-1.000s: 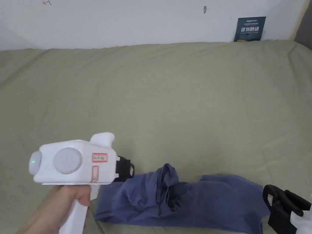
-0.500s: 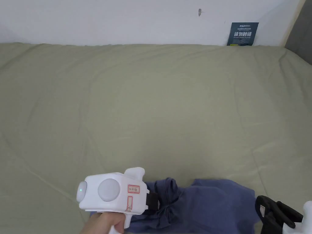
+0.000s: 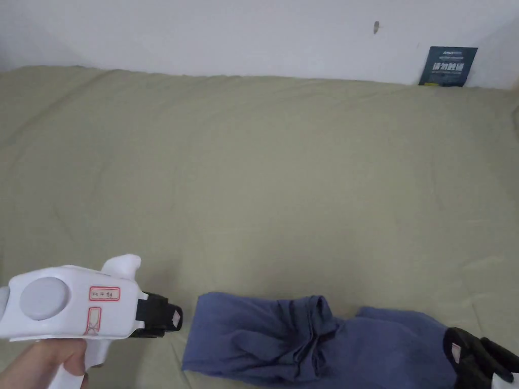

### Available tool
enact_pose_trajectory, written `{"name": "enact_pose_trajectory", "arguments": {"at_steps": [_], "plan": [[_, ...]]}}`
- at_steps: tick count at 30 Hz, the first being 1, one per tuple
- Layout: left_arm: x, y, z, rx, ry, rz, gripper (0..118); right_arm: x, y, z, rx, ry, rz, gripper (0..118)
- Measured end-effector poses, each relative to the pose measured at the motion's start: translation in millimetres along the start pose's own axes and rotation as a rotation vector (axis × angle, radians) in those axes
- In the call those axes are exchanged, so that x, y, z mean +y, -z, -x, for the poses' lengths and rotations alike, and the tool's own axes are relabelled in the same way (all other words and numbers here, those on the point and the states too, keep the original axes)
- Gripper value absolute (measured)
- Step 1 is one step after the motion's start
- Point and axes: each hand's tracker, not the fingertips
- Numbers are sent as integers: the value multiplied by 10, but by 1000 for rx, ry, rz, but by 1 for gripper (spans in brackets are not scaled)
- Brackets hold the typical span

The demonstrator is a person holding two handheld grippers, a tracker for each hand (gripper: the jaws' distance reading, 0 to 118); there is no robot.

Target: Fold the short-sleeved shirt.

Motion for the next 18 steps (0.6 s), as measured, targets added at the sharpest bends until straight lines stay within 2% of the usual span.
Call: {"name": "enact_pose_trajectory", "arguments": {"at_steps": [1, 3, 4, 5, 6, 14, 15, 16, 17, 18], "plan": [[5, 35, 81, -51, -33, 15, 27, -1, 2, 22, 2, -3, 3, 2], [18, 142, 203, -155, -64, 44, 107, -2, 4, 59, 2, -10, 10, 2], [46, 252, 287, -211, -73, 76, 118, -1, 3, 74, 0, -13, 13, 2], [29, 340, 303, -250, -87, 95, 116, 0, -1, 86, -2, -16, 14, 2], [6, 376, 319, -271, -104, 33, 116, 4, -2, 96, -4, -19, 17, 2], [139, 947, 324, -477, -146, 125, 114, 64, 1, 98, -37, -31, 26, 2], [137, 966, 317, -471, -147, 121, 106, 70, -10, 98, -41, -32, 23, 2], [102, 907, 165, -408, -133, 112, 64, 76, -23, 90, -42, -35, 19, 2], [75, 938, 134, -312, -121, 122, 10, 82, -32, 82, -44, -36, 17, 2], [42, 969, 122, -323, -137, 91, 10, 88, -38, 73, -45, -37, 15, 2]]}}
